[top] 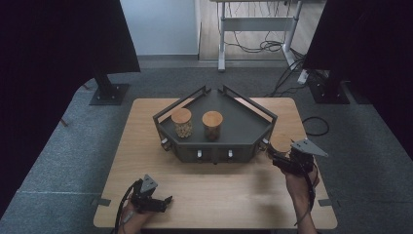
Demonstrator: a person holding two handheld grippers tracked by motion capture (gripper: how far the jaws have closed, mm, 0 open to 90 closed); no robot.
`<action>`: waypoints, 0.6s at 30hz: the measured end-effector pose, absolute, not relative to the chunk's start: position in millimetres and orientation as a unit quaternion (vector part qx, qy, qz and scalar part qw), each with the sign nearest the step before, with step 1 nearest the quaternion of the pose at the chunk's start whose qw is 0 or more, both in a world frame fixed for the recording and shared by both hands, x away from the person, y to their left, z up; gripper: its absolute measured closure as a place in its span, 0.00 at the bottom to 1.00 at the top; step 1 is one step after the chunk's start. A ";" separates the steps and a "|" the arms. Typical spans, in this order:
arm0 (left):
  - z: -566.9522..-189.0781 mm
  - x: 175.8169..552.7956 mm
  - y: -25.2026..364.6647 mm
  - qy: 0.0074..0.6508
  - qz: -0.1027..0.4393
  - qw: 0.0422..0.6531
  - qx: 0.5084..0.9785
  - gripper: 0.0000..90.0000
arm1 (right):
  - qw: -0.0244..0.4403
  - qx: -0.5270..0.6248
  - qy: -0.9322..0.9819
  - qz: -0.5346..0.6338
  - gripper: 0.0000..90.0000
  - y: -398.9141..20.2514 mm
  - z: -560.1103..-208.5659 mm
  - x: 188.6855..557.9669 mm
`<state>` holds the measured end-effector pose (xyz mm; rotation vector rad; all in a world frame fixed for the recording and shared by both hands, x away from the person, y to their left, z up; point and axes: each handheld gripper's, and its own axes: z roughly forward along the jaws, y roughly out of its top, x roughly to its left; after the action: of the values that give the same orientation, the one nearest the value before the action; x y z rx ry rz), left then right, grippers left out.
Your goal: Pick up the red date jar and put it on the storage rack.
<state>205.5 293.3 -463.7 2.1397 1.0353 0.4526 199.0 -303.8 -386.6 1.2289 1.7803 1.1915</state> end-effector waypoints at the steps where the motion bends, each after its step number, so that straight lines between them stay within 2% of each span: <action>1: -463.6 205.5 293.4 0.400 0.175 0.353 0.827 0.03 | 0.329 0.470 0.681 0.456 0.28 -303.3 -385.8 199.5; 18: -463.8 205.5 293.4 0.399 0.175 0.354 0.828 0.03 | 0.324 0.463 0.686 0.458 0.28 -297.2 -375.5 209.0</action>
<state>205.5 293.4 -463.8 2.1397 1.0319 0.4524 209.0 -297.2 -375.5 1.2156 1.7998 1.2010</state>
